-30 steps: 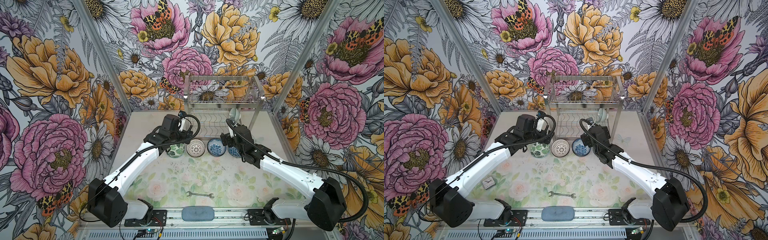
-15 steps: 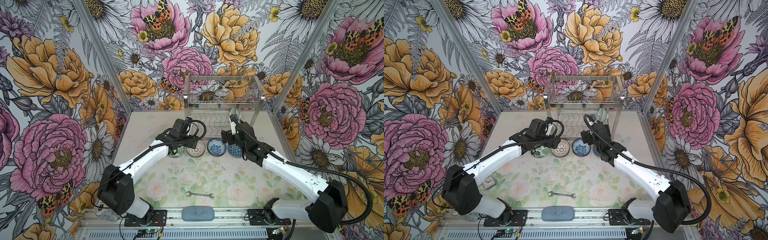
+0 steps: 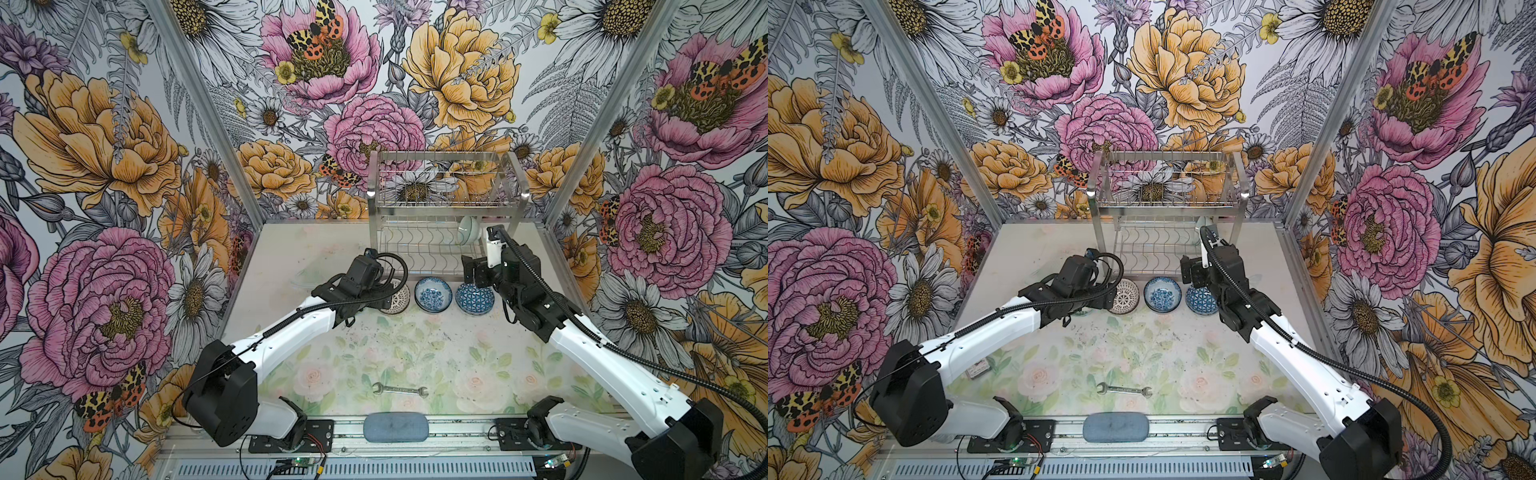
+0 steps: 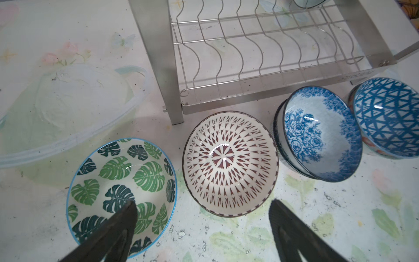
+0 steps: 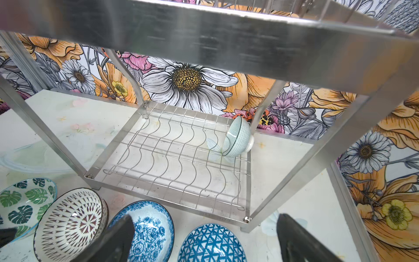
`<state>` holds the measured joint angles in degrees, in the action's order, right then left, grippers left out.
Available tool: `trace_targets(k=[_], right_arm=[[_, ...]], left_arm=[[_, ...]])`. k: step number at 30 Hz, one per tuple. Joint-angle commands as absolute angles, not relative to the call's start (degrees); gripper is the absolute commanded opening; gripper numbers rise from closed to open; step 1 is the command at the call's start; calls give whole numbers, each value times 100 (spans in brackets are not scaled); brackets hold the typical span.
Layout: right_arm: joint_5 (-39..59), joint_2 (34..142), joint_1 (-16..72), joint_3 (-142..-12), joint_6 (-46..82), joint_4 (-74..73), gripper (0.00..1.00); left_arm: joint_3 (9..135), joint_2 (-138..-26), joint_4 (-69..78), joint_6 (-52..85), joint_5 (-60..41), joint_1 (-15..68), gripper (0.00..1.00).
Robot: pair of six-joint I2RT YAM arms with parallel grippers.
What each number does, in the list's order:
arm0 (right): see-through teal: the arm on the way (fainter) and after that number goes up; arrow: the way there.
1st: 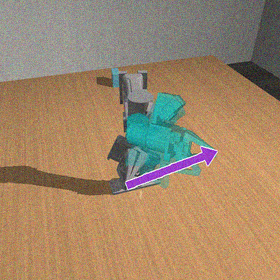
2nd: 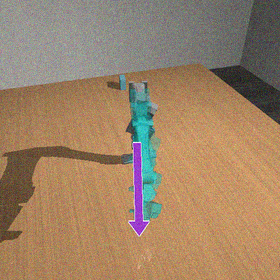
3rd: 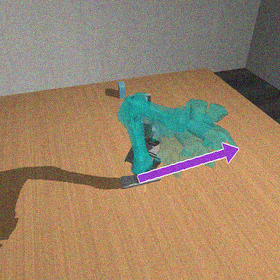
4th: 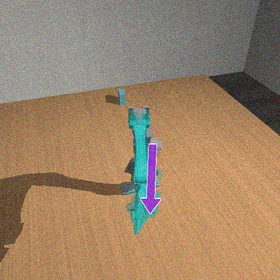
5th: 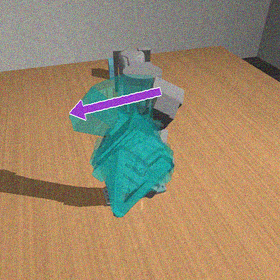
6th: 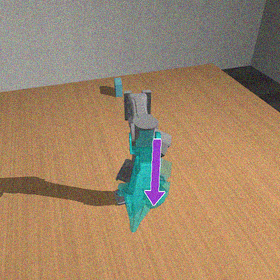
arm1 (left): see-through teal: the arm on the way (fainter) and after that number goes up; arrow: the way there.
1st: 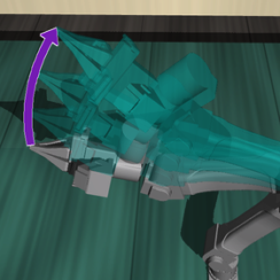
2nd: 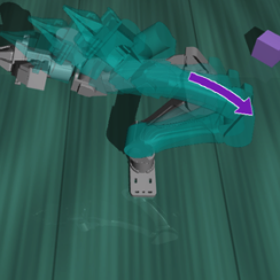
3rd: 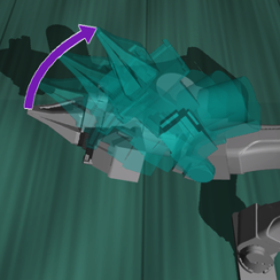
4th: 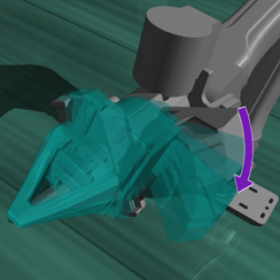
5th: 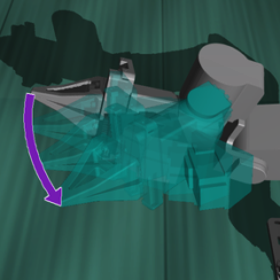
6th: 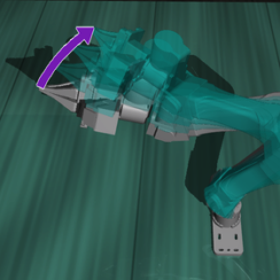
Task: Load the bowls into the dish rack
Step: 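Move the left gripper down to the maroon-patterned bowl's rim while the right withdraws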
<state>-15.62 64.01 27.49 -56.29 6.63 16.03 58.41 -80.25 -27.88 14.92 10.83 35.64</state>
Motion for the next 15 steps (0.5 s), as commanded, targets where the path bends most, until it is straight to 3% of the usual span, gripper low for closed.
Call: trace_targets(k=[1, 10, 15], right_arm=[[-1384, 6470, 2721, -5497, 738, 1633, 99], [-1485, 6669, 2707, -5425, 608, 1562, 99], [-1503, 6651, 2699, -5381, 559, 1534, 99]], left_arm=[[5746, -8081, -2455, 1442, 1419, 3575, 85], [5727, -8643, -1987, 1276, 1415, 3498, 60], [5774, -9000, -1825, 1152, 1430, 3375, 52]])
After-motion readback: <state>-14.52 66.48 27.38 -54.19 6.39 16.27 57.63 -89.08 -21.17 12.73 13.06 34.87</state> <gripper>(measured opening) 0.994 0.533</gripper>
